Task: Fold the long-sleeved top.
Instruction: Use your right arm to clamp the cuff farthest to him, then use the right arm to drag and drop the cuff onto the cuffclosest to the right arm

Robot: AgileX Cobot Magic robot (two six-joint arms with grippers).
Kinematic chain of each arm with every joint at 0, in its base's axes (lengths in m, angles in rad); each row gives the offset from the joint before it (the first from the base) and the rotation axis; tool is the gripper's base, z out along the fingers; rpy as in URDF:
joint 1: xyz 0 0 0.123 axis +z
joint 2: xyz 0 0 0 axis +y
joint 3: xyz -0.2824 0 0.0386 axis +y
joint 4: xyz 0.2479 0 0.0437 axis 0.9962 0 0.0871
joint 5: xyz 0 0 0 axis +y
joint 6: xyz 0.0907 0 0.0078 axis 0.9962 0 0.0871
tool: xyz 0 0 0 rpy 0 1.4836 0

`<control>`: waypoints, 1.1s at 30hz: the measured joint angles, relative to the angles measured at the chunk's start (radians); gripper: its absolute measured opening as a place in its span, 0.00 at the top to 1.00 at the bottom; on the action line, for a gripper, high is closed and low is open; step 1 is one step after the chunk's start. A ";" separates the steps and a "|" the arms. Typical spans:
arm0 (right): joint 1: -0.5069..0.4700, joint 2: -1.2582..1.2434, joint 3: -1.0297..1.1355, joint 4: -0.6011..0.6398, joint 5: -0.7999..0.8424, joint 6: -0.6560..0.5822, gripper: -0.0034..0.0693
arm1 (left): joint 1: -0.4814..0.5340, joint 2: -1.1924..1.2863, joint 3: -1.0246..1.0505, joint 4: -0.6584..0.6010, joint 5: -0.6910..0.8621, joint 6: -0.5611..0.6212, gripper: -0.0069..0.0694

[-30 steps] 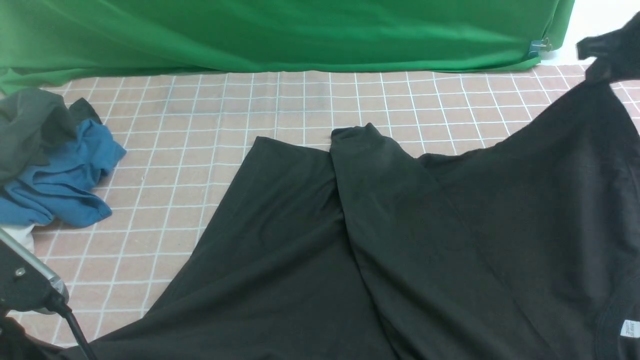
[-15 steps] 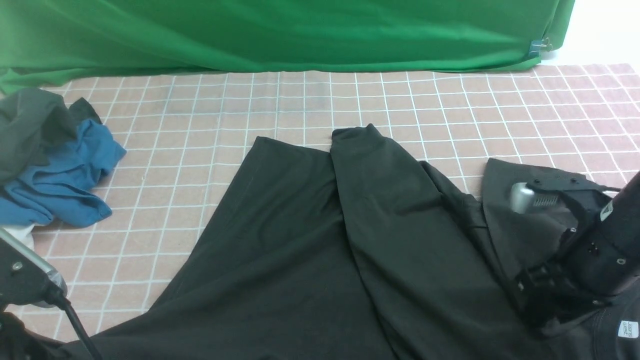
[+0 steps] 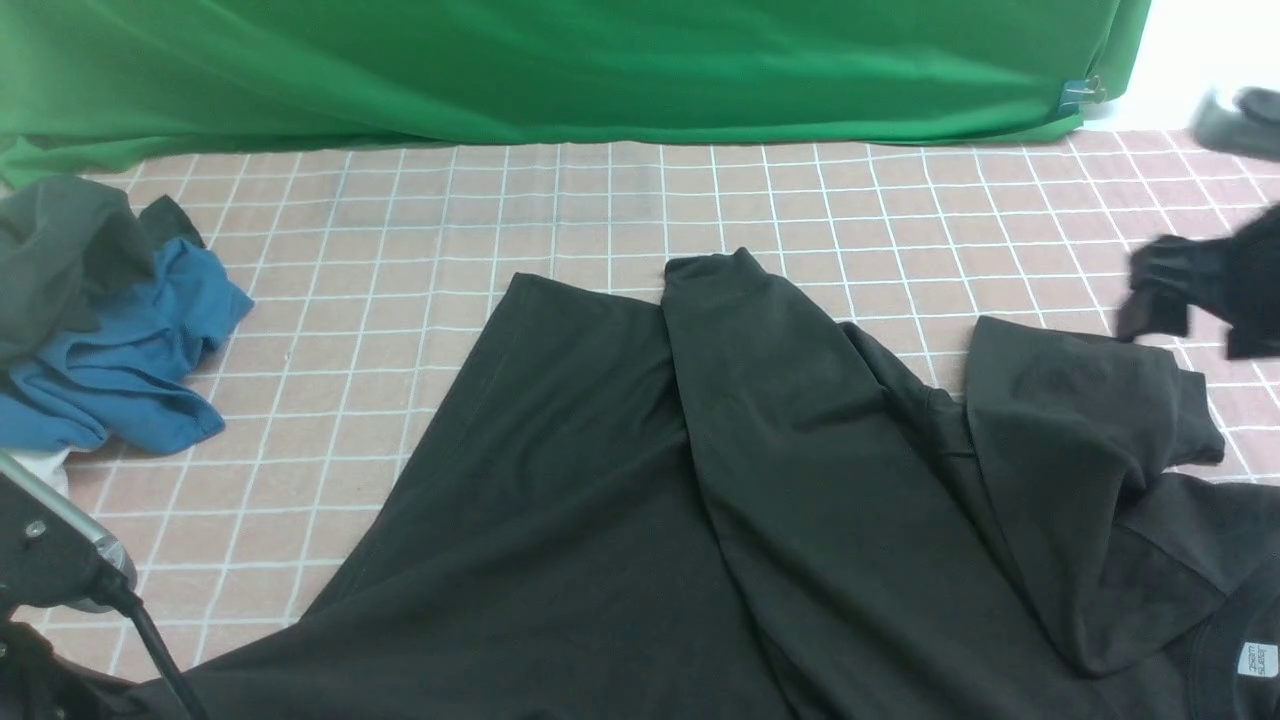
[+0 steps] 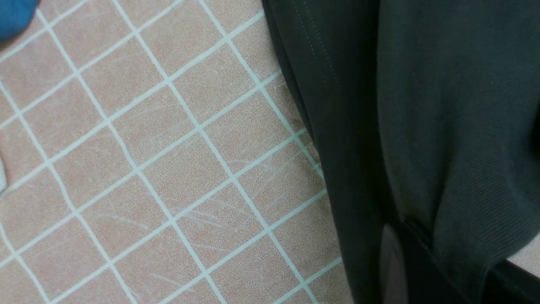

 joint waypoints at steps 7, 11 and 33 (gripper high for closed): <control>-0.068 0.187 -0.033 0.047 -0.070 -0.013 0.11 | 0.000 0.000 0.000 -0.016 0.000 0.000 0.88; -0.068 0.265 -0.063 0.076 -0.115 -0.052 0.14 | 0.000 0.000 0.000 -0.022 -0.001 0.000 0.88; -0.083 0.264 -0.353 0.150 -0.335 -0.436 0.86 | 0.000 0.000 0.000 0.001 -0.004 0.000 0.88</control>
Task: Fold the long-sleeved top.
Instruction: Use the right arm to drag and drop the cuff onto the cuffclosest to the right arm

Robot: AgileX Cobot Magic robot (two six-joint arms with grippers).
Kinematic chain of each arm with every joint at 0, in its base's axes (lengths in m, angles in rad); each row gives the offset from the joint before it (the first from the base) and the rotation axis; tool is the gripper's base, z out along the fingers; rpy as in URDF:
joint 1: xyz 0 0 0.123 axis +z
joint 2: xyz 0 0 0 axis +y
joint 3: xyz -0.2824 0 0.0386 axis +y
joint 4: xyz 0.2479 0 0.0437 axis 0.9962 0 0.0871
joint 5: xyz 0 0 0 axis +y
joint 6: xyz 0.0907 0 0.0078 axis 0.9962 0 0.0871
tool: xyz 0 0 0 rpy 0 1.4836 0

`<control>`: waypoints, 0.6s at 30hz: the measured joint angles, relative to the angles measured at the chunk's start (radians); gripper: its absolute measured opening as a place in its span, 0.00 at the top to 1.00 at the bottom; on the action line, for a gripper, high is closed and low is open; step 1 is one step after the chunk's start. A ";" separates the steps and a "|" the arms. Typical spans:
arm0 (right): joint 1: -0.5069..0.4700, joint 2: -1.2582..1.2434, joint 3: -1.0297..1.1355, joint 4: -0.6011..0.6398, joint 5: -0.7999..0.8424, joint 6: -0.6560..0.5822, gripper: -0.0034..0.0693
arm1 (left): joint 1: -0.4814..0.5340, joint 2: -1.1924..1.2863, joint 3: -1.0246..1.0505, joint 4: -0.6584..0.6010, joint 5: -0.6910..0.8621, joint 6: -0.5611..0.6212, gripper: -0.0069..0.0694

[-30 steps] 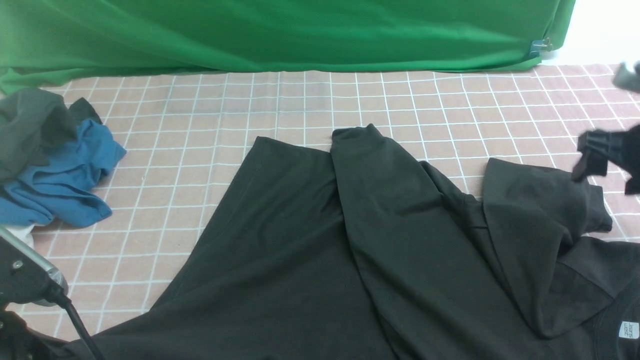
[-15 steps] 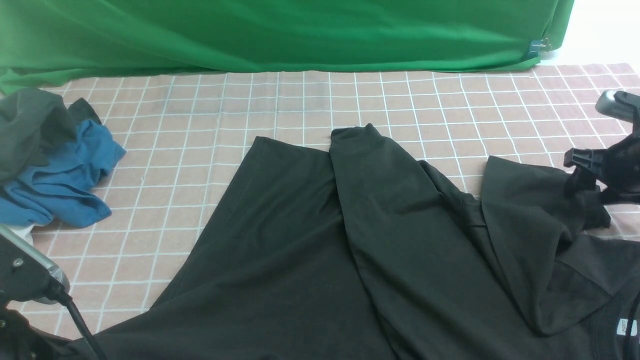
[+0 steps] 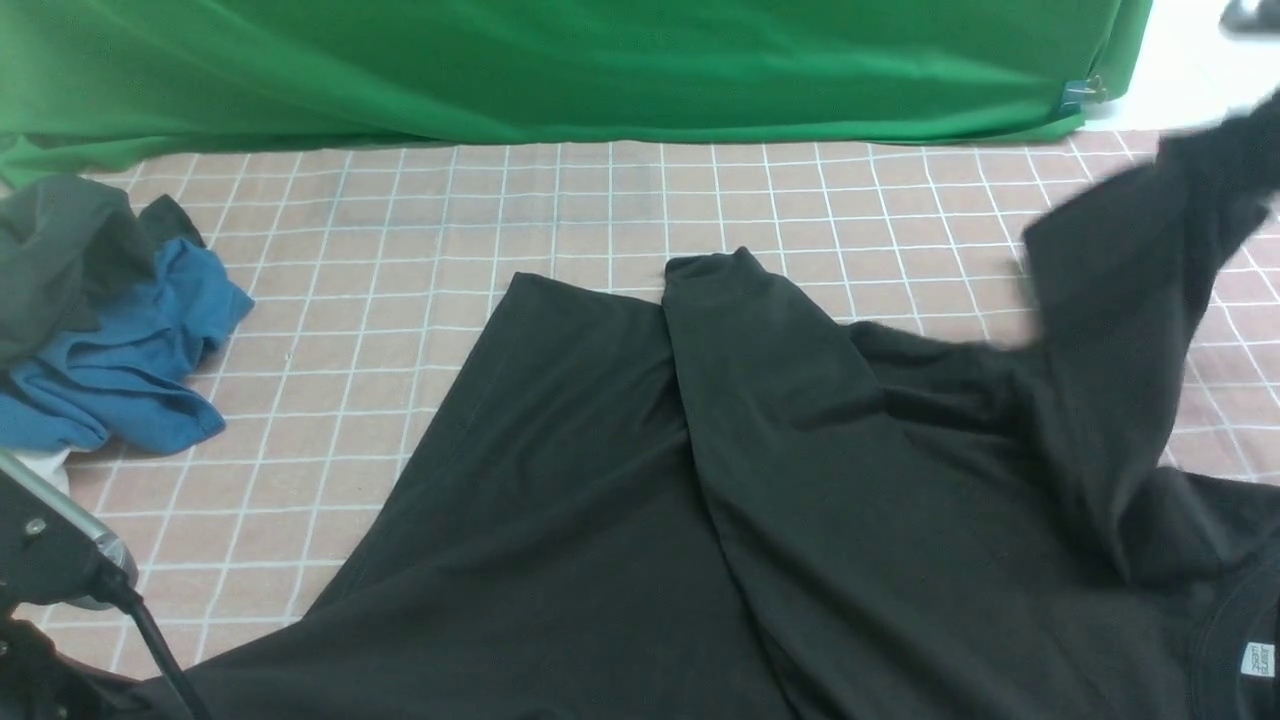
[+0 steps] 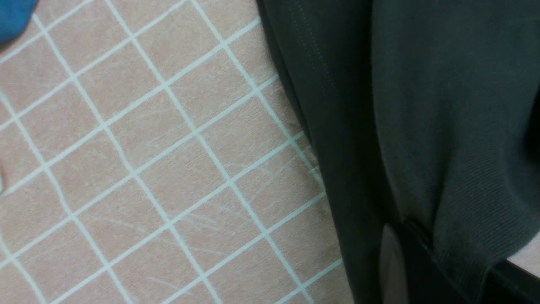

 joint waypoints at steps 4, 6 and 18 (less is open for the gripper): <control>-0.021 0.062 -0.139 -0.019 -0.117 -0.041 0.86 | 0.000 0.000 0.000 0.026 0.000 0.000 0.88; -0.024 0.079 -0.167 -0.020 -0.148 -0.059 0.86 | 0.000 0.000 0.000 0.026 0.000 0.000 0.88; -0.031 0.113 -0.266 -0.024 -0.365 -0.212 0.86 | 0.000 0.000 0.000 0.021 0.000 -0.003 0.88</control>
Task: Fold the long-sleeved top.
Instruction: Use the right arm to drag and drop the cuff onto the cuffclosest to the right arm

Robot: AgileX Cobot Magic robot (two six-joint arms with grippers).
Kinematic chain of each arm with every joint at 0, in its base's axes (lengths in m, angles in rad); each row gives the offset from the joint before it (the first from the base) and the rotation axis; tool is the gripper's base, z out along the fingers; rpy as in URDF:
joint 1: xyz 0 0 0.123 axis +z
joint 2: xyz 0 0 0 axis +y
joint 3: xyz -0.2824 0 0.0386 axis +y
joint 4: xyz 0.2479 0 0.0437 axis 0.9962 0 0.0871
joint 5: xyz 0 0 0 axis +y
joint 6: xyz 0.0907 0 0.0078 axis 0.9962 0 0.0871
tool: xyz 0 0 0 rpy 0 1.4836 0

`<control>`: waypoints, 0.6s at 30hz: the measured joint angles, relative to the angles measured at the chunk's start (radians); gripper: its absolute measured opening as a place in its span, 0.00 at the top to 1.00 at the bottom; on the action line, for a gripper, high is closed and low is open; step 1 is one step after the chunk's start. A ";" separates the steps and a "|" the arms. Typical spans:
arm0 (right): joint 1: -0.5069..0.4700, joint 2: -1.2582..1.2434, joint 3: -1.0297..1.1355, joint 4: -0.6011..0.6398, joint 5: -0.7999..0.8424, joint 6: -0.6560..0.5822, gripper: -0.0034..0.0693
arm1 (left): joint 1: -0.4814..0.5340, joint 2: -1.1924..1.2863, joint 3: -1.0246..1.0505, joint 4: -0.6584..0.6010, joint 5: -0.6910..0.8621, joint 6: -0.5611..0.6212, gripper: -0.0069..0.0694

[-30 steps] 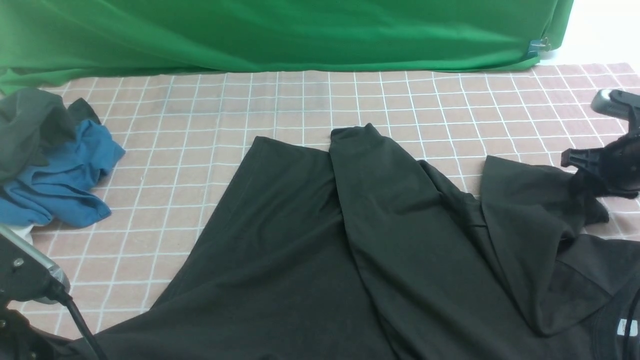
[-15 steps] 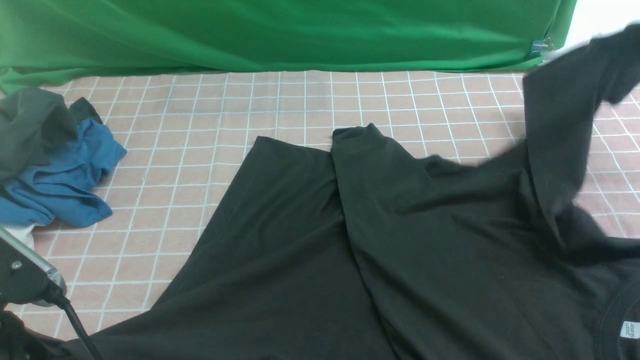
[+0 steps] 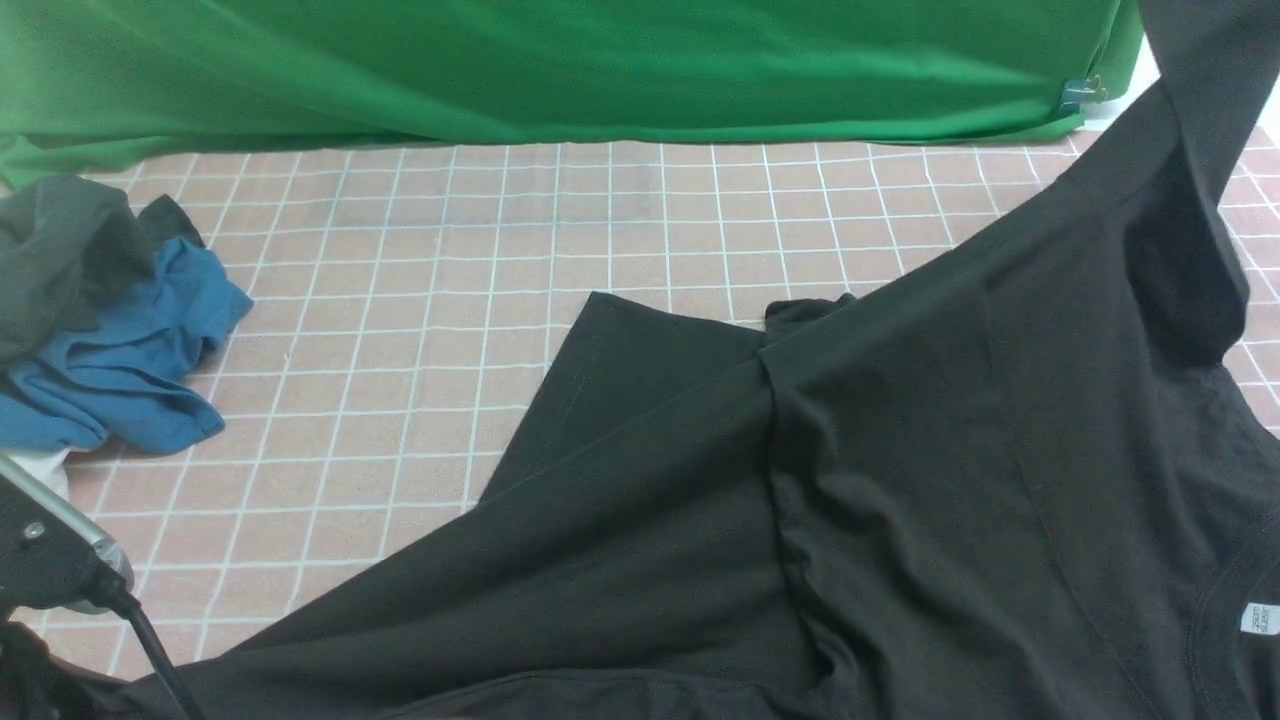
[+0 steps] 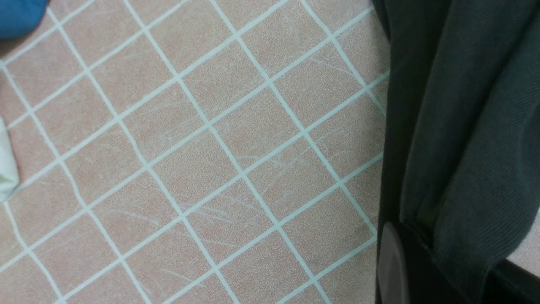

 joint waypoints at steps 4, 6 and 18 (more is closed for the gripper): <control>0.006 0.010 0.000 0.000 0.167 -0.004 0.86 | 0.000 0.000 0.000 0.000 0.000 0.000 0.88; 0.009 0.012 0.000 0.000 0.238 -0.003 0.86 | 0.000 0.000 0.000 0.000 0.000 0.000 0.88; 0.037 -0.033 0.000 0.007 0.636 0.000 0.86 | 0.000 0.000 0.000 -0.010 0.006 0.000 0.88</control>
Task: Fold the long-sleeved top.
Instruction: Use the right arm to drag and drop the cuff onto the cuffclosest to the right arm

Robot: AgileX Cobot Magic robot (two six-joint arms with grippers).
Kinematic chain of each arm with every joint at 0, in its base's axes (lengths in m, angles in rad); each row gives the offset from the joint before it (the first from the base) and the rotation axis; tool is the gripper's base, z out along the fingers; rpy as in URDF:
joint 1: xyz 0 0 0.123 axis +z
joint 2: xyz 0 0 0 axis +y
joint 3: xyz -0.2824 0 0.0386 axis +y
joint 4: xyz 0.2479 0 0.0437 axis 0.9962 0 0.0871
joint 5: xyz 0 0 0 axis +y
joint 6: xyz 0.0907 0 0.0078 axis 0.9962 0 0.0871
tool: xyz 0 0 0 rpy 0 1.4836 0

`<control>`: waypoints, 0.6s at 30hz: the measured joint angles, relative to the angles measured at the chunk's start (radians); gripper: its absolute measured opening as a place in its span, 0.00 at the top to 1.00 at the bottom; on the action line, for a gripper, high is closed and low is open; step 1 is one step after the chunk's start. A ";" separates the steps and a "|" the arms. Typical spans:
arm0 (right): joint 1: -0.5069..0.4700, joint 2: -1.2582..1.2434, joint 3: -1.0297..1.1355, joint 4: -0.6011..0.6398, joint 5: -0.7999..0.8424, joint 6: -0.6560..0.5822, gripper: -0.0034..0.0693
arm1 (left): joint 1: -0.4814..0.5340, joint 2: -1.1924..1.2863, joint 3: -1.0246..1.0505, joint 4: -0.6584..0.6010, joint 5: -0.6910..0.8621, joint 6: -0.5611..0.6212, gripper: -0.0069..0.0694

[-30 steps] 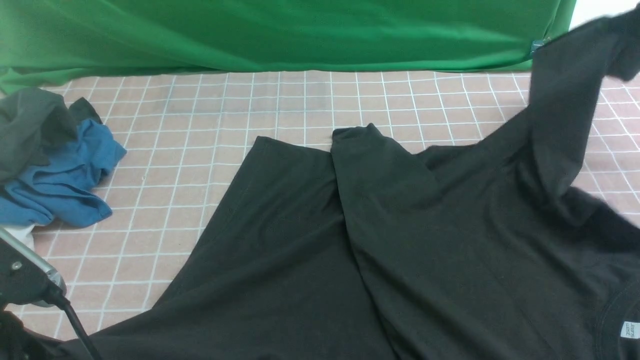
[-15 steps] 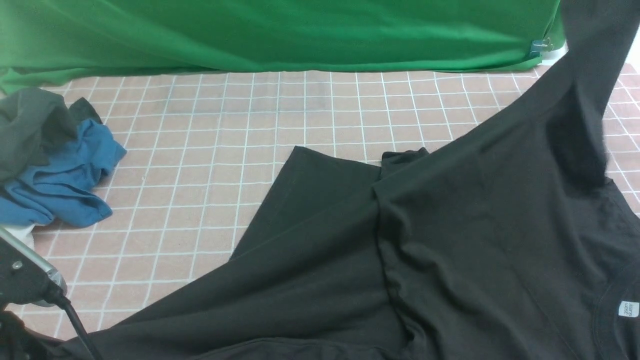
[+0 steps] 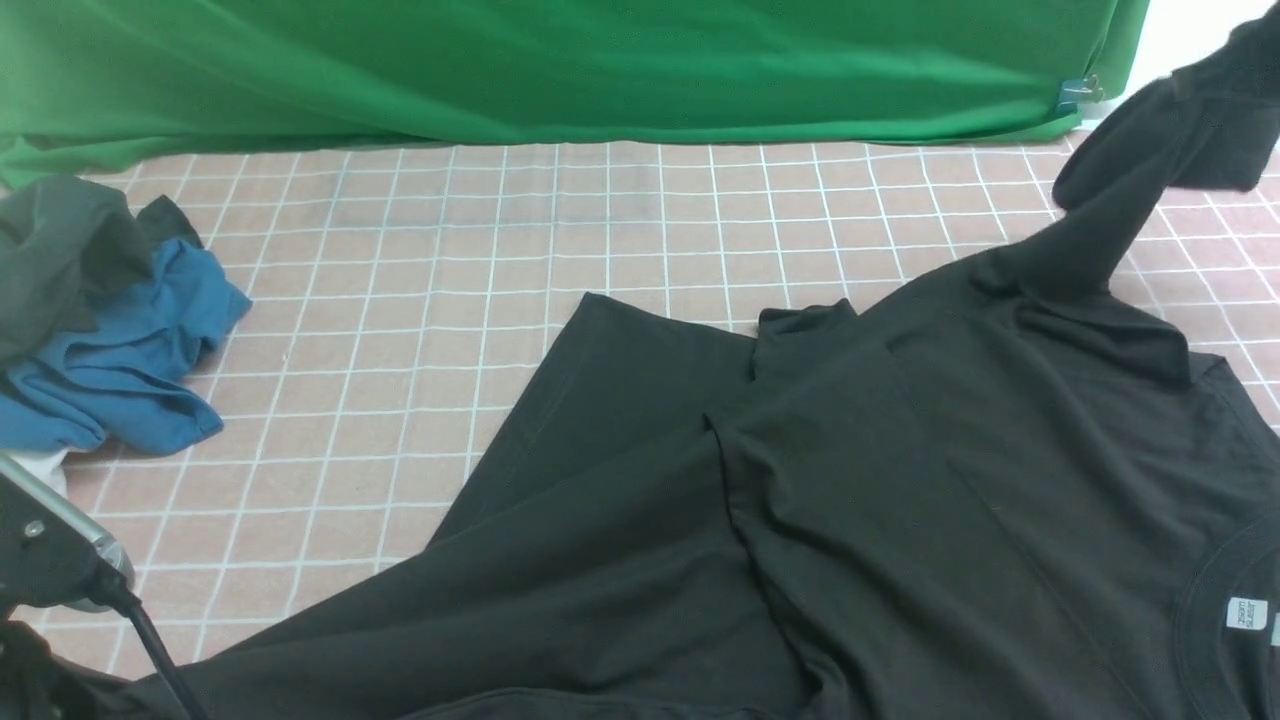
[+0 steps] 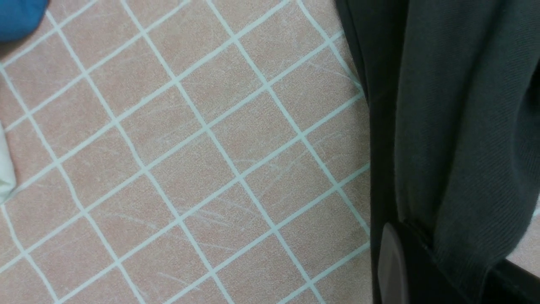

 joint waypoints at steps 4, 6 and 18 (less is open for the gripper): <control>0.043 -0.060 0.026 0.001 0.101 -0.004 0.86 | 0.000 0.000 0.000 -0.001 0.014 0.000 0.88; 0.068 -0.103 0.075 0.002 0.134 -0.011 0.86 | 0.000 0.000 0.001 -0.002 0.015 0.000 0.88; 0.341 -0.329 0.550 0.009 0.226 -0.156 0.62 | 0.000 0.000 0.008 -0.046 0.033 0.003 0.88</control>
